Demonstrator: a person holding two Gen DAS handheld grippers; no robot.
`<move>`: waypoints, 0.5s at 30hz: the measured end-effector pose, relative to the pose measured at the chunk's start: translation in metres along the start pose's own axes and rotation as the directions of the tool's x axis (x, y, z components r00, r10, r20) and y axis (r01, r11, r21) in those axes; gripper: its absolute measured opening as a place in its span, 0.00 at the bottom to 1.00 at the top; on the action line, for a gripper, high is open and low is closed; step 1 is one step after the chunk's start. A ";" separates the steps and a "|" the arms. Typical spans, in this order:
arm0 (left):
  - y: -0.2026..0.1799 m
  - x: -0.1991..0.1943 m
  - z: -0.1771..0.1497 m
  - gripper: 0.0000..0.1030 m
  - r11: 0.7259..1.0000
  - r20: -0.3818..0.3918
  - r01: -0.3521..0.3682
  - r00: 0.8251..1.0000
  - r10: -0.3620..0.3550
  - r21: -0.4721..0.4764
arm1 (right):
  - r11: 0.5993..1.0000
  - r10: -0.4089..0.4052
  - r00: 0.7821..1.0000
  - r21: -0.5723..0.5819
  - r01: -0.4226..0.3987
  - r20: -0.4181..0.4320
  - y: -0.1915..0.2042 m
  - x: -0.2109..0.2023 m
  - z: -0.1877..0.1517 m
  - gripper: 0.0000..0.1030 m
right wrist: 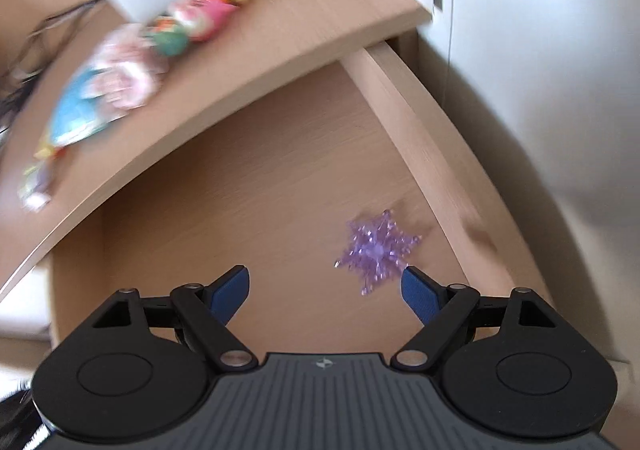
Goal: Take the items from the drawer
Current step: 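Reach into the drawer and grasp the grey bunny keychain with the left gripper, then grasp the purple snowflake with the right gripper while the left lifts the bunny keychain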
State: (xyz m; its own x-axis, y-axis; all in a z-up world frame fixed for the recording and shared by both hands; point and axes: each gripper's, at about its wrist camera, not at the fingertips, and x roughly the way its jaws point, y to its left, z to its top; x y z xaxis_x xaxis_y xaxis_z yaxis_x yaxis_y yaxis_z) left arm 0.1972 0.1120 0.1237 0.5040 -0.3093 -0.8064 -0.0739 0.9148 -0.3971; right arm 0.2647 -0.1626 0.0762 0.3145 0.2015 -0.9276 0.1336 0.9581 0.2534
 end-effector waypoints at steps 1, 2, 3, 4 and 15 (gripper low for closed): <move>0.005 -0.007 0.000 0.29 1.000 0.013 -0.005 1.000 0.006 -0.024 | 1.000 -0.007 1.000 0.022 0.007 -0.005 0.002 0.008 0.003 0.81; 0.008 -0.013 -0.001 0.29 0.999 0.021 -0.013 1.000 0.013 -0.040 | 0.999 -0.024 1.000 0.033 0.024 -0.008 0.004 0.014 0.006 0.81; 0.011 -0.017 -0.002 0.29 0.999 0.025 -0.020 0.999 0.021 -0.049 | 0.998 -0.048 0.999 0.034 0.048 -0.007 0.006 0.021 0.008 0.81; 0.012 -0.018 -0.004 0.29 0.998 0.027 -0.025 0.999 0.026 -0.054 | 0.997 -0.069 0.998 0.030 0.070 -0.004 0.008 0.027 0.010 0.81; 0.010 -0.011 -0.020 0.29 0.995 -0.019 -0.045 0.999 0.043 -0.087 | 0.992 -0.122 0.992 -0.017 0.122 -0.013 0.022 0.062 0.013 0.77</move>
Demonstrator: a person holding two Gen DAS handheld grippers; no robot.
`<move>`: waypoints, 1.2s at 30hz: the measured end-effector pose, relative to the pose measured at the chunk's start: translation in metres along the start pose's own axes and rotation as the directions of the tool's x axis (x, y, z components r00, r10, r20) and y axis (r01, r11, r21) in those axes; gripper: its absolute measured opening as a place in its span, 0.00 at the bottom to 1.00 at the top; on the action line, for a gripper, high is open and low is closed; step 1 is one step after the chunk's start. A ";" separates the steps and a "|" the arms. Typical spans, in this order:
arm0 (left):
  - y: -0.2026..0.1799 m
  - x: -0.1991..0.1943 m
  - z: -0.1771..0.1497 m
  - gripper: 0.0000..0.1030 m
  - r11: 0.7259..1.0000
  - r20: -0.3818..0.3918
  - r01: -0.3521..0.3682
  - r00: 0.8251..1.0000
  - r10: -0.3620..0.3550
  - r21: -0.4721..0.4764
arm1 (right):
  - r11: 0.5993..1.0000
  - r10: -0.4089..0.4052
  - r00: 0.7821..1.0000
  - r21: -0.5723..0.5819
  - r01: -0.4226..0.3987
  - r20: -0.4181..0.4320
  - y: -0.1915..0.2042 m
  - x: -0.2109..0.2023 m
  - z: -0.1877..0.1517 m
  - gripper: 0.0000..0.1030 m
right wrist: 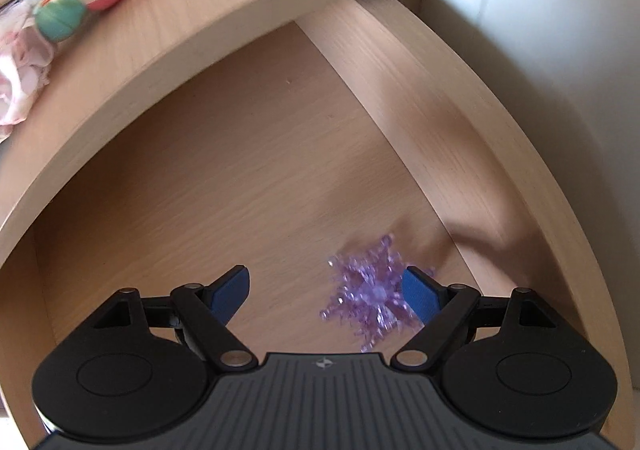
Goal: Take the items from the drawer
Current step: 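Grasp the purple snowflake with the right gripper while the left lifts the bunny keychain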
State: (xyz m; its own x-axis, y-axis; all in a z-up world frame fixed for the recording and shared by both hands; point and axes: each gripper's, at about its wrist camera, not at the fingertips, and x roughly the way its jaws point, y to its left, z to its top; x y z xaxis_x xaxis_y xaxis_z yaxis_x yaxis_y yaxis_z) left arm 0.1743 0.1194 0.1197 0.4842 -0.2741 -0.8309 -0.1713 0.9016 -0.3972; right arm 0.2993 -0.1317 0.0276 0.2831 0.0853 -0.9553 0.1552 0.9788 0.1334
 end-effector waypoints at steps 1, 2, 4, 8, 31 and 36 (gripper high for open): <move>0.002 0.000 -0.001 0.29 1.000 -0.001 -0.003 1.000 0.003 -0.008 | 1.000 0.000 1.000 -0.015 0.000 0.004 0.002 0.001 0.000 0.74; 0.003 0.000 -0.001 0.29 1.000 -0.003 -0.007 1.000 0.007 -0.015 | 0.999 -0.011 1.000 -0.039 0.011 0.013 0.005 0.001 -0.001 0.69; 0.005 0.000 -0.002 0.29 1.000 -0.004 -0.012 1.000 0.012 -0.025 | 0.996 -0.019 0.999 -0.089 0.022 0.027 0.011 0.000 -0.003 0.59; 0.004 0.001 -0.004 0.29 1.000 -0.009 -0.010 1.000 0.009 -0.024 | 0.986 0.008 1.000 -0.165 -0.004 0.020 0.018 -0.003 -0.011 0.29; -0.021 0.013 -0.012 0.29 0.999 -0.055 0.033 0.998 -0.032 0.026 | 0.988 0.126 0.987 0.108 -0.115 -0.103 -0.020 -0.026 -0.043 0.74; -0.017 0.011 -0.015 0.29 1.000 -0.062 0.020 0.998 -0.019 0.017 | 0.993 0.096 0.993 0.074 -0.091 -0.065 0.000 -0.016 -0.040 0.75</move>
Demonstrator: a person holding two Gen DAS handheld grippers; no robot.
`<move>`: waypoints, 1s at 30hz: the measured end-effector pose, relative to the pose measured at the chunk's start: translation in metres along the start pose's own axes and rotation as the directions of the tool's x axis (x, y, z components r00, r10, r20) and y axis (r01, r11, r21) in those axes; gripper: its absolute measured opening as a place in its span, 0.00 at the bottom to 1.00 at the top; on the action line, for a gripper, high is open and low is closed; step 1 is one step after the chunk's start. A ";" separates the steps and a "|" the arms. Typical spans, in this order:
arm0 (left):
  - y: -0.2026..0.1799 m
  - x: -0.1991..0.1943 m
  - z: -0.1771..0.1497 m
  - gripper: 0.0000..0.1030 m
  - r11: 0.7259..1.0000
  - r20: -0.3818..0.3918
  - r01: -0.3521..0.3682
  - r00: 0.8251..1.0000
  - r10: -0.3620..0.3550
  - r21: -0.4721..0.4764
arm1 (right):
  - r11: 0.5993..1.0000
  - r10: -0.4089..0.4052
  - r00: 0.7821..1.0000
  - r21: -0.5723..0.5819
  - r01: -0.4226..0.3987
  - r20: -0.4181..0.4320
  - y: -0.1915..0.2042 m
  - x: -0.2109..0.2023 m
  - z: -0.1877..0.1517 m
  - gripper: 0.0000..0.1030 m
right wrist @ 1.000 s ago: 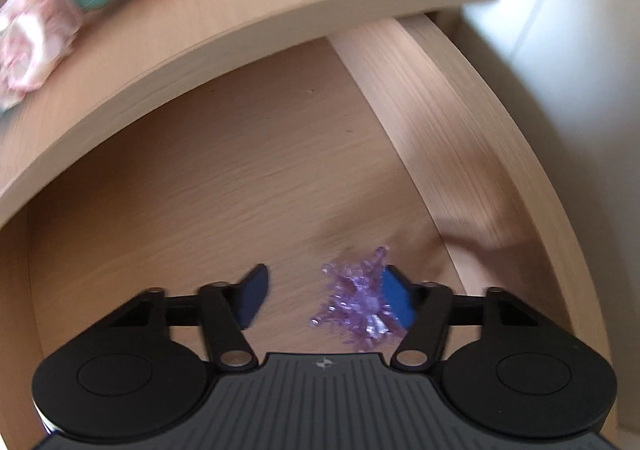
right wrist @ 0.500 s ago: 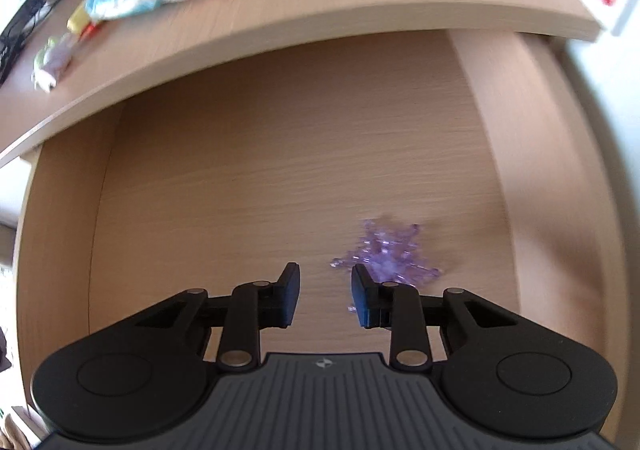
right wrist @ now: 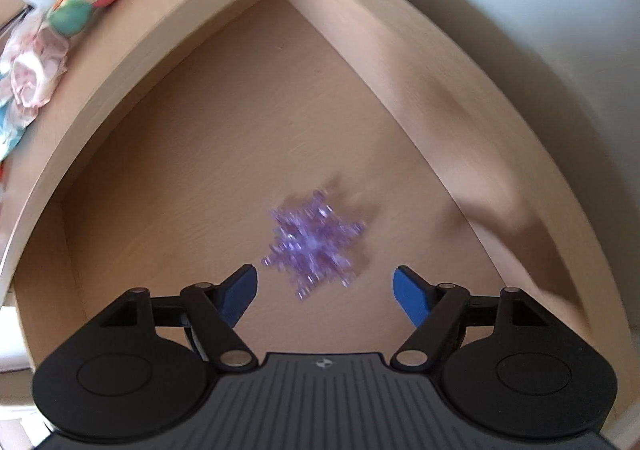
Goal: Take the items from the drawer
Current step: 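Grasp the purple snowflake with the right gripper while the left lifts the bunny keychain, then place the bunny keychain on the desktop with the left gripper while the right lifts the snowflake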
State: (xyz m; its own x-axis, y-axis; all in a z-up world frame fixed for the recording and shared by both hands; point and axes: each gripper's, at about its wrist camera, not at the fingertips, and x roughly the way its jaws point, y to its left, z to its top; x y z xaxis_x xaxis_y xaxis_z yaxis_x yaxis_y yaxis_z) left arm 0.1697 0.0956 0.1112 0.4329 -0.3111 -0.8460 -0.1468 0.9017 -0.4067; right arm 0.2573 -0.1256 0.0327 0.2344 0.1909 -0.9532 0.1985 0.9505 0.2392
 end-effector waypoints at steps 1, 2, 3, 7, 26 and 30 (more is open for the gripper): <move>0.001 -0.001 -0.001 0.29 1.000 0.001 -0.003 1.000 0.003 -0.003 | 1.000 -0.011 1.000 -0.024 0.011 0.003 0.006 0.005 0.001 0.75; 0.002 -0.002 -0.001 0.29 1.000 0.002 -0.005 1.000 0.005 -0.006 | 0.999 -0.019 1.000 -0.042 0.019 -0.002 0.011 0.010 0.002 0.77; 0.003 -0.003 -0.002 0.29 1.000 0.004 -0.007 1.000 0.007 -0.011 | 0.997 -0.032 0.999 -0.066 0.032 -0.008 0.016 0.016 0.002 0.84; 0.008 -0.005 -0.005 0.29 0.999 0.008 -0.014 1.000 0.014 -0.037 | 0.980 -0.068 0.998 -0.186 0.067 0.001 0.037 0.023 -0.005 0.87; -0.018 0.018 0.005 0.29 0.998 -0.055 -0.006 0.998 0.010 0.065 | 0.891 0.053 0.995 -0.453 -0.011 0.080 0.076 -0.043 -0.070 0.60; -0.035 0.022 0.019 0.29 0.990 -0.003 -0.011 1.000 0.012 0.139 | 0.885 0.123 0.985 -0.463 -0.053 0.122 0.079 -0.082 -0.087 0.60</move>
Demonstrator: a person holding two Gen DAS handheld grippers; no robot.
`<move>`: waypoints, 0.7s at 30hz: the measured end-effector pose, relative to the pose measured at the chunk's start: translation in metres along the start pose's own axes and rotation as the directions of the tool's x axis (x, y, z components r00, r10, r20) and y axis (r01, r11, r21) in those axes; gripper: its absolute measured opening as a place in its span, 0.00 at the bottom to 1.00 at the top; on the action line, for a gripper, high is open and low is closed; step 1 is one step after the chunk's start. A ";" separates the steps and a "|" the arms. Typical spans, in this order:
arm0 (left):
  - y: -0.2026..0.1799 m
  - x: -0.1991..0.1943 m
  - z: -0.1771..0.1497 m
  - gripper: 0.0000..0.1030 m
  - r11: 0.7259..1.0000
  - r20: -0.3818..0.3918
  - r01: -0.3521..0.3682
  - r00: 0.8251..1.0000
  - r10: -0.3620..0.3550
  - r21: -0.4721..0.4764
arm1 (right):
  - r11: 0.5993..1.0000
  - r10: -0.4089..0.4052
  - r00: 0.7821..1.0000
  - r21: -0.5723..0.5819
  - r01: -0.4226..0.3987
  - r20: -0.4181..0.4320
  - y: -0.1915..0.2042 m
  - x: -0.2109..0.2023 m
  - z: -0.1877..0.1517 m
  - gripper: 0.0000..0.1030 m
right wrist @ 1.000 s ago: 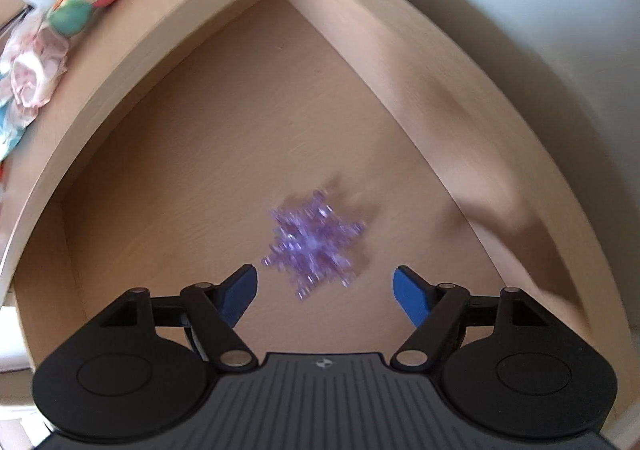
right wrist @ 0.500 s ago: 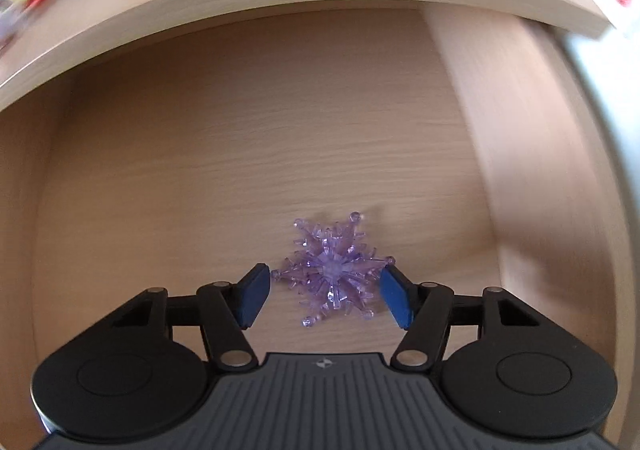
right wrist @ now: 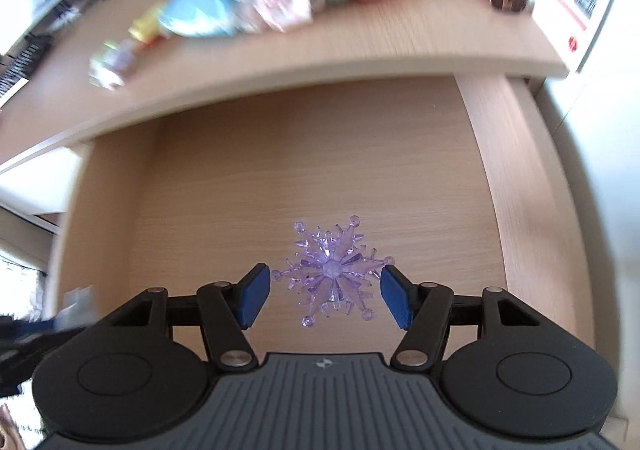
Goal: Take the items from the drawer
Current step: 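Place the bunny keychain on the desktop with the left gripper while the right lifts the snowflake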
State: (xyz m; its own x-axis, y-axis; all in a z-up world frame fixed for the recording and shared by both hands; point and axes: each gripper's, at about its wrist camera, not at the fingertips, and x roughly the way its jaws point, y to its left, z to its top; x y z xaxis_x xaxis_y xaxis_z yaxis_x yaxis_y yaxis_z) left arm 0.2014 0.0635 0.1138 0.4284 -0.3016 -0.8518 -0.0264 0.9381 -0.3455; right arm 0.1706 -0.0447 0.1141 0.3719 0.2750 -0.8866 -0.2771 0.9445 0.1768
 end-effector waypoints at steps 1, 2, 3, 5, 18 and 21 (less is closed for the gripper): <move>-0.003 -0.001 0.008 0.29 1.000 0.032 -0.006 0.999 0.006 0.023 | 1.000 0.004 1.000 -0.004 -0.004 0.019 -0.033 0.000 0.016 0.60; -0.006 -0.002 0.018 0.29 0.999 0.073 -0.016 0.997 0.013 0.047 | 1.000 0.008 0.999 -0.007 -0.007 0.043 -0.032 -0.010 0.016 0.60; -0.008 -0.002 0.028 0.29 0.998 0.112 -0.028 0.994 0.021 0.062 | 1.000 0.009 0.998 -0.007 -0.009 0.059 -0.038 -0.021 0.022 0.60; -0.009 -0.001 0.053 0.29 0.995 0.197 -0.064 0.979 0.048 0.076 | 1.000 0.010 0.996 0.002 -0.010 0.088 -0.039 -0.037 0.020 0.60; -0.015 0.071 0.133 0.30 0.959 0.287 -0.246 0.937 0.199 0.138 | 0.993 -0.092 0.991 0.082 0.084 0.101 -0.066 -0.059 -0.005 0.60; -0.016 0.069 0.133 0.30 0.962 0.288 -0.239 0.938 0.193 0.133 | 0.991 -0.103 0.990 0.099 0.093 0.098 -0.071 -0.057 -0.005 0.60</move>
State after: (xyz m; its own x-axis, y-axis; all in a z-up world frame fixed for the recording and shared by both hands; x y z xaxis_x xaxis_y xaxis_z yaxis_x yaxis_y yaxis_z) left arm 0.3519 0.0501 0.1127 0.6568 -0.0524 -0.7523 -0.0079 0.9971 -0.0763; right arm 0.1649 -0.1278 0.1501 0.4834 0.1928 -0.8539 -0.1525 0.9791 0.1347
